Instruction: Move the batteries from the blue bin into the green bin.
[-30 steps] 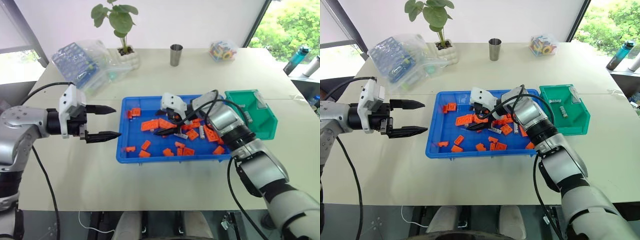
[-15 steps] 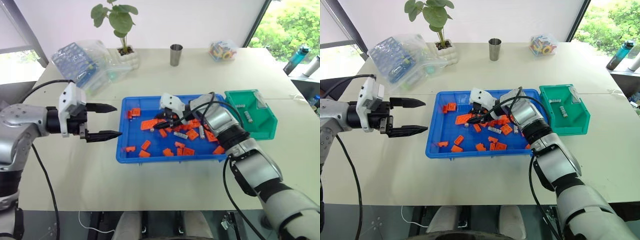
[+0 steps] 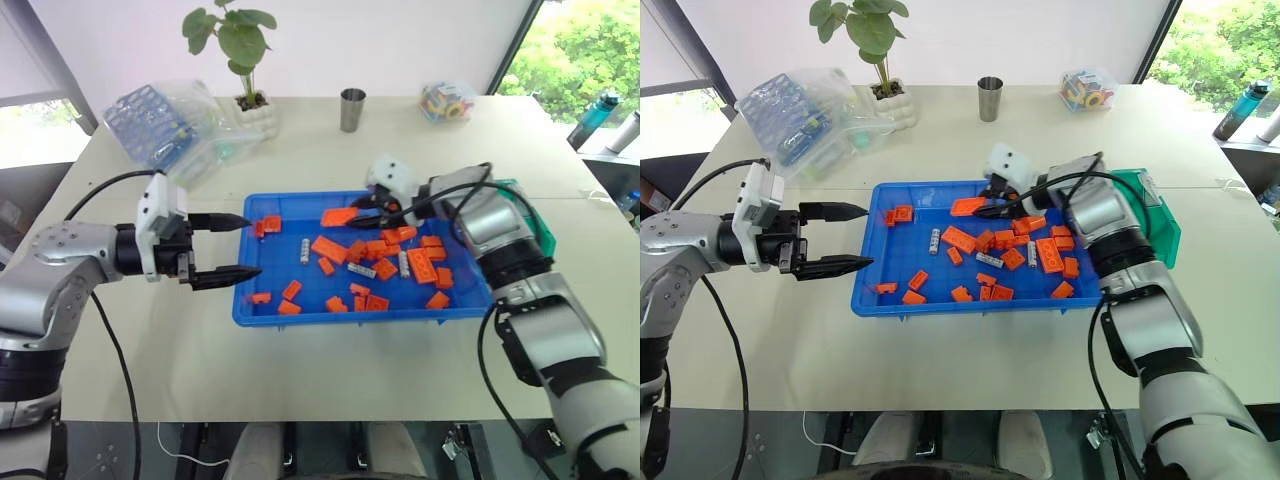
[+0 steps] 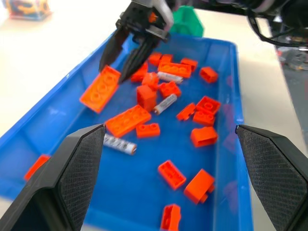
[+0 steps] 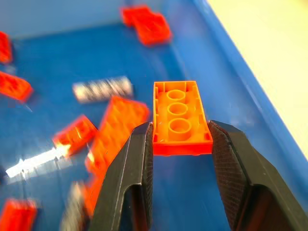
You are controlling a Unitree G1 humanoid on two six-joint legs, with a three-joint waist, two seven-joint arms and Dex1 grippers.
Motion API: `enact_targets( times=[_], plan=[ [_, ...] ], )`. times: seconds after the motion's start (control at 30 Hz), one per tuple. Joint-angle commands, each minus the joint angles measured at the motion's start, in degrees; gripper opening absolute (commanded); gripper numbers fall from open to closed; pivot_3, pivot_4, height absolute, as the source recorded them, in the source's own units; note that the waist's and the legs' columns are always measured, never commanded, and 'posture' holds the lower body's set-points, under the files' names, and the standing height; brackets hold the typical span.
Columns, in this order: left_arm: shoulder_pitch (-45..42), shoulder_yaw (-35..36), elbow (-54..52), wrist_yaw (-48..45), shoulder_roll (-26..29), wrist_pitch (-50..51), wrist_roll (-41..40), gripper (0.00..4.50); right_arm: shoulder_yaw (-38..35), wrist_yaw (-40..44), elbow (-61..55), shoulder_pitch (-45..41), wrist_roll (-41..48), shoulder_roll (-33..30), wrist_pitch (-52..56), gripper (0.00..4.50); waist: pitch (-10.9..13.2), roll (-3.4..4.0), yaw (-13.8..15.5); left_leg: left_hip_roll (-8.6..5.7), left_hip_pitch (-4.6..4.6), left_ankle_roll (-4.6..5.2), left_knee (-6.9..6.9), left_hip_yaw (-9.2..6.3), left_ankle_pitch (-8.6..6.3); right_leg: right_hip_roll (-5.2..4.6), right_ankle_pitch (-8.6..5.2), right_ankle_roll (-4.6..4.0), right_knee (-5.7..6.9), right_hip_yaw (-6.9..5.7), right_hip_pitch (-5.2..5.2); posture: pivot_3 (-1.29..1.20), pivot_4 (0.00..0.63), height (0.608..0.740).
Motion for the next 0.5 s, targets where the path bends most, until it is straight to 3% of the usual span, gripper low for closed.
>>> enact_targets(
  times=[0.03, 0.1, 0.33, 0.5],
  plan=[
    [0.71, 1.32, -2.26, -1.36, 1.69, 0.94, -2.00, 4.50, -2.50, -2.41, -1.36, 0.05, -0.14, -1.10, 0.20, 3.67, 0.00, 0.00, -0.18, 0.01, 0.00, 0.00, 0.00, 0.01, 0.00, 0.00, 0.00, 0.00, 0.00, 0.00, 0.00, 0.00, 0.150, 0.716],
    [1.32, 1.50, -2.74, -2.65, 2.86, 1.80, -2.79, 4.50, -2.87, -1.66, -3.83, 0.92, 0.78, -1.12, -0.38, 4.43, 0.00, 0.00, -0.41, 0.04, 0.00, -0.01, 0.00, 0.02, 0.00, 0.02, 0.00, 0.00, -0.01, 0.01, -0.02, 0.00, 0.150, 0.716],
    [1.06, 1.20, -2.47, -3.86, 3.70, 1.54, -3.17, 4.50, -1.26, 0.22, -13.67, 2.63, 4.92, 4.31, 6.18, 4.43, 0.02, 0.03, -0.98, 0.05, 0.01, -0.02, -0.03, 0.00, 0.01, 0.03, 0.00, 0.00, 0.00, 0.00, -0.02, 0.00, 0.150, 0.716],
    [1.52, 0.59, -2.90, -3.45, 3.68, 1.55, -2.50, 4.50, 2.97, -1.23, -12.43, 2.88, 2.87, 9.63, 5.68, 4.43, 0.02, 0.03, -1.05, 0.04, 0.01, -0.02, -0.03, -0.02, 0.01, 0.03, 0.00, 0.00, 0.01, 0.00, 0.00, 0.00, 0.150, 0.716]
  ],
)
